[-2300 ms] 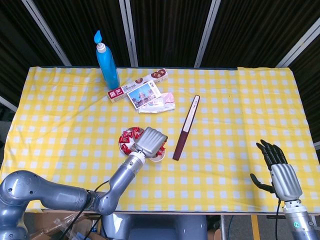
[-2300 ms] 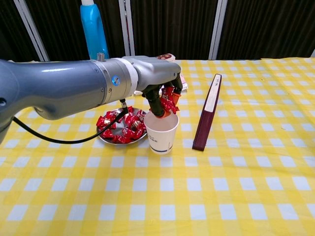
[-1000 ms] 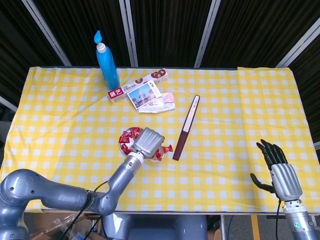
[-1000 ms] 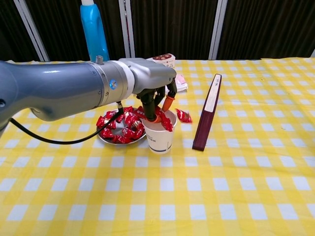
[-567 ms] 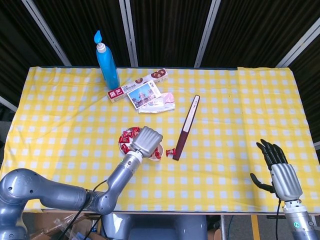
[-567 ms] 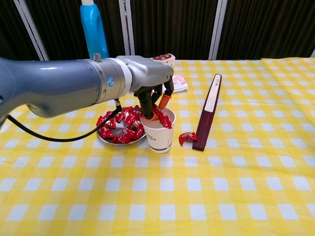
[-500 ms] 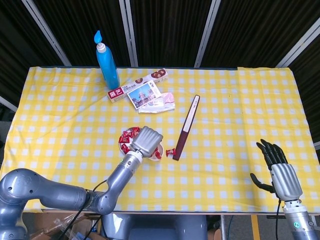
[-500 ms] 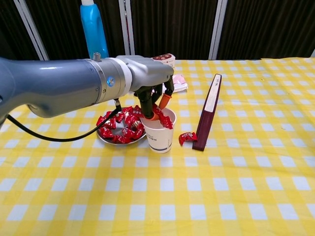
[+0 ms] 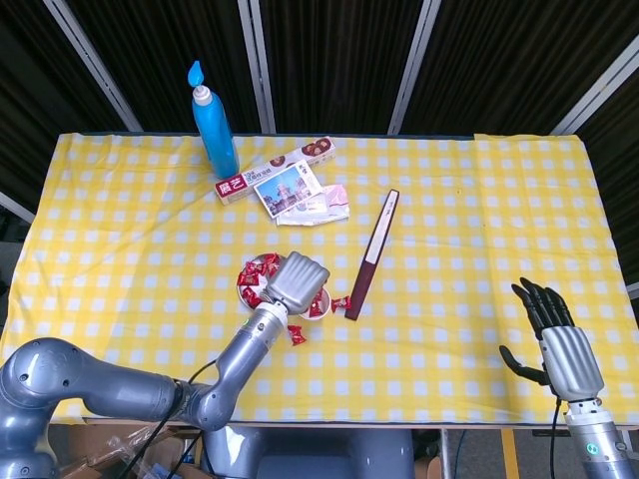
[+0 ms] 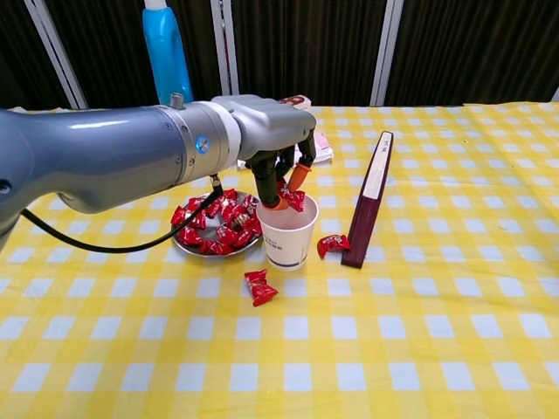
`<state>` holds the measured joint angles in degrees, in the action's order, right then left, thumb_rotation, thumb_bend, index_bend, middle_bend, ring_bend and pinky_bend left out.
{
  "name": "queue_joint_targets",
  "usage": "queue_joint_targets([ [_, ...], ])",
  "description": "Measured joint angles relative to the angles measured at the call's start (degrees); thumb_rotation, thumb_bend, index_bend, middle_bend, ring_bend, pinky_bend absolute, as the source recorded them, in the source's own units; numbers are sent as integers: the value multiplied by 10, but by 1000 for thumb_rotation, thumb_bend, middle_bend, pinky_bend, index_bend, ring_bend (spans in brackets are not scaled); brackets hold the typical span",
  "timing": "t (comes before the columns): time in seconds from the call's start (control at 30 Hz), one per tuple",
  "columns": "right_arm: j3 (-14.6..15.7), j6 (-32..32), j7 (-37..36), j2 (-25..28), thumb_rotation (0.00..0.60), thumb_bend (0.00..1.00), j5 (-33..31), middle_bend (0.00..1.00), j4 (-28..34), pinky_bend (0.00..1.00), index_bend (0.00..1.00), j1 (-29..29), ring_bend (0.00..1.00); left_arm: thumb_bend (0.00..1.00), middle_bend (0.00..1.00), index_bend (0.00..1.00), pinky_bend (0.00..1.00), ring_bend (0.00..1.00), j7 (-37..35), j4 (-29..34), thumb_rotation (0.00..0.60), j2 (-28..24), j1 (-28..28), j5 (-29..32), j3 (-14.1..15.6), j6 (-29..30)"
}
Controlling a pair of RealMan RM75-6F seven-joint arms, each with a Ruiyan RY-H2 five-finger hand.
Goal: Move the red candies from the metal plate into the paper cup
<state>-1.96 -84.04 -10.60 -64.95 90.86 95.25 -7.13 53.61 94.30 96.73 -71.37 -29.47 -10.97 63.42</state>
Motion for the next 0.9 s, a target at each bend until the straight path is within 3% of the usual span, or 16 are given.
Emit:
queue_joint_targets([
  [0.33, 0, 0, -1, 0, 600, 388, 0, 0, 0, 0, 0, 0, 0, 313, 735, 492, 901, 815, 2, 1, 600, -2, 1, 0, -2, 2],
  [0.7, 0, 0, 0, 0, 600, 388, 0, 0, 0, 0, 0, 0, 0, 269, 648, 389, 901, 800, -12, 16, 600, -12, 11, -14, -2, 4],
  [0.9, -2, -2, -3, 1, 600, 387, -1, 0, -1, 0, 0, 0, 0, 269, 728, 340, 901, 801, -28, 44, 600, -31, 25, -40, -1, 15],
])
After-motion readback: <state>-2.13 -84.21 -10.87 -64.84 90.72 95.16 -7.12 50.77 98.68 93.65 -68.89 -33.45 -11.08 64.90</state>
